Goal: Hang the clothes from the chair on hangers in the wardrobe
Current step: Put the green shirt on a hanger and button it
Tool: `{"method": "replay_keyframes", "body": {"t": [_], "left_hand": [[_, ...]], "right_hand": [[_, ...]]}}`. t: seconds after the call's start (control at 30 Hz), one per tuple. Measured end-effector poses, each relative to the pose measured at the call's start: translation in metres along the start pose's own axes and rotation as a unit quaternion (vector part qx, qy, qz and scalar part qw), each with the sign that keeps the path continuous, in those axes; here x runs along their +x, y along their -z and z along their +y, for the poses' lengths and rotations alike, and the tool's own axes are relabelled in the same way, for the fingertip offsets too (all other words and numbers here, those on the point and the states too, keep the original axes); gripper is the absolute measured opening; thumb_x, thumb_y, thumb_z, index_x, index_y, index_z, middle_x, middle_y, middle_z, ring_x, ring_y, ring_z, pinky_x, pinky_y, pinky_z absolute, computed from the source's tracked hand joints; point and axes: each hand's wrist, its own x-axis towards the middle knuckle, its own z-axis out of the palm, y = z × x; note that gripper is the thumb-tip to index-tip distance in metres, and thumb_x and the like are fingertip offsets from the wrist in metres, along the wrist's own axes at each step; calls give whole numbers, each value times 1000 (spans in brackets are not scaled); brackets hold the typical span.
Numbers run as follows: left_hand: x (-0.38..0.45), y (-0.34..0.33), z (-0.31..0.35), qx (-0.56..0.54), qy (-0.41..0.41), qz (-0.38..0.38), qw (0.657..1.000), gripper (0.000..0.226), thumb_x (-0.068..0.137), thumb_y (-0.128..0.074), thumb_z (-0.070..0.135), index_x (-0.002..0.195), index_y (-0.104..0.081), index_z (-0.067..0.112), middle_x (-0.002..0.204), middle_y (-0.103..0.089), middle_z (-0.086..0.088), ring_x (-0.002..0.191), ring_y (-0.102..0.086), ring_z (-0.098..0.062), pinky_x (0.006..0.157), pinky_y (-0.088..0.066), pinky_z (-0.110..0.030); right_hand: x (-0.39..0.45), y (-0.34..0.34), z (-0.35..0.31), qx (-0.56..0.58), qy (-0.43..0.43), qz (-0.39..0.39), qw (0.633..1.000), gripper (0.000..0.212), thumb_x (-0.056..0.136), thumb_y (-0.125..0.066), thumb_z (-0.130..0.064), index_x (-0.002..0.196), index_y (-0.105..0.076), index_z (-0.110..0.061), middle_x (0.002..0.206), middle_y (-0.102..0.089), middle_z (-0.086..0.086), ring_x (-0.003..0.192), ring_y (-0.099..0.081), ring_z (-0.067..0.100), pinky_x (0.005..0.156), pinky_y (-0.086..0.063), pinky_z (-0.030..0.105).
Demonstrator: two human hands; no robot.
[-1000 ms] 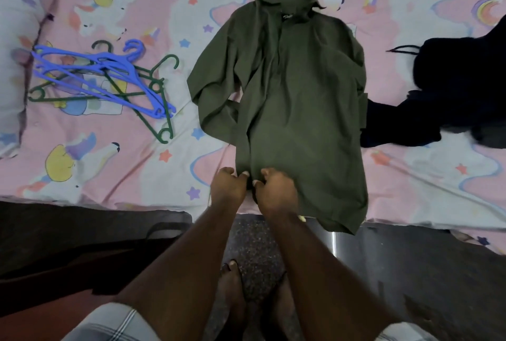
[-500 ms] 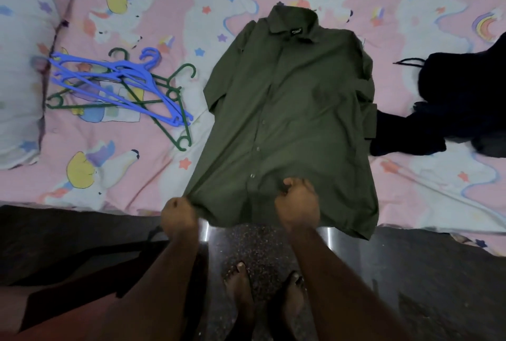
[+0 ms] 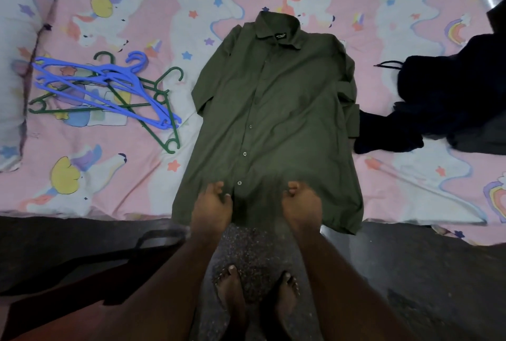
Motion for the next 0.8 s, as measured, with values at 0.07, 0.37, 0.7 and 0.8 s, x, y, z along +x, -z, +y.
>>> {"method": "replay_keyframes", "body": {"t": [0.07,0.37,0.7,0.8], "left_hand": [[-2,-16,13,-9,-24,-7,1000,34,91,-63,18,124,-64,12,120,-66,-14,114,-60,-35,99,-47,-40],[-16,-116,100,105,-228,-83,964,44,89,-63,26,132,-61,15,127,-62,-11,118,-57,-32,104,-45,-39],[-21,-213,137,162,-173,-155,959,38,92,-65,38,118,-55,13,121,-56,-13,111,-56,-35,87,-46,-43],[-25,-220,150,162,-170,-155,960,27,96,-56,36,113,-59,15,116,-63,-12,106,-61,-34,84,-48,-42]], "right_hand": [[14,19,19,-3,-30,28,999,27,95,-54,-21,116,-68,-13,117,-68,16,110,-62,38,92,-48,37],[87,81,86,68,-92,79,990,30,94,-63,-26,118,-68,-10,117,-69,13,112,-61,35,95,-48,36],[134,65,108,26,-24,8,999,27,90,-63,-34,107,-73,-16,109,-71,10,106,-63,34,87,-49,35],[135,74,114,57,-23,14,998,23,93,-59,-28,104,-74,-16,104,-73,8,102,-64,33,82,-47,31]]}}
